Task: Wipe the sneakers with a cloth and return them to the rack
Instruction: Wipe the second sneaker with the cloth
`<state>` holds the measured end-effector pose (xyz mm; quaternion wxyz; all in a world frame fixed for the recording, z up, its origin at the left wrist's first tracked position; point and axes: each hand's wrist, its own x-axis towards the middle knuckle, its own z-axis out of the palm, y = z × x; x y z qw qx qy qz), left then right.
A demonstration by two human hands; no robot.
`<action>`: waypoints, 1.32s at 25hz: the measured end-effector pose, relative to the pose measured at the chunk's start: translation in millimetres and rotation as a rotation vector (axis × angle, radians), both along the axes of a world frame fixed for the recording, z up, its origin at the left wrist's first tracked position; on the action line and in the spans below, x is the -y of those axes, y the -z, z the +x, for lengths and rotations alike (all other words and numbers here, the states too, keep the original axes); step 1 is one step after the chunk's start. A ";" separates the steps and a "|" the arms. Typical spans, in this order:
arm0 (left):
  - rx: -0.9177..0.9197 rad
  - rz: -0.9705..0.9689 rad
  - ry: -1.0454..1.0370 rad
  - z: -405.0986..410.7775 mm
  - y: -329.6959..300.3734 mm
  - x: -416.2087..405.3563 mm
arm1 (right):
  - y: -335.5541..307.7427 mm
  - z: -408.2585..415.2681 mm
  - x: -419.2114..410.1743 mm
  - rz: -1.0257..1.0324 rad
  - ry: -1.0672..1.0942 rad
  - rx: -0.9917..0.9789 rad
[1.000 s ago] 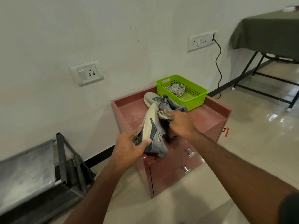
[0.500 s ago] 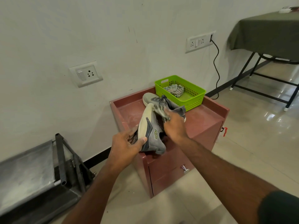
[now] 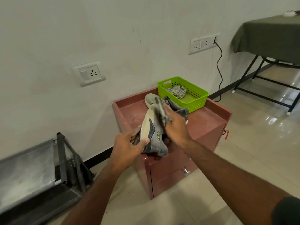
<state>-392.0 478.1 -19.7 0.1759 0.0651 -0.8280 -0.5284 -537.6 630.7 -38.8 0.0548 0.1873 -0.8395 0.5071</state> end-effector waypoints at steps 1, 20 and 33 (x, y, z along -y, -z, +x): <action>0.001 0.006 -0.004 -1.0 1.4 0.8 | 3.8 6.3 6.9 0.036 -0.118 -0.021; -0.003 -0.054 -0.003 -0.4 -0.9 -0.9 | -29.3 0.2 -7.7 0.177 0.026 -0.185; 0.014 -0.134 -0.035 -1.5 0.2 1.8 | -45.9 43.3 -32.0 0.340 -0.640 -0.099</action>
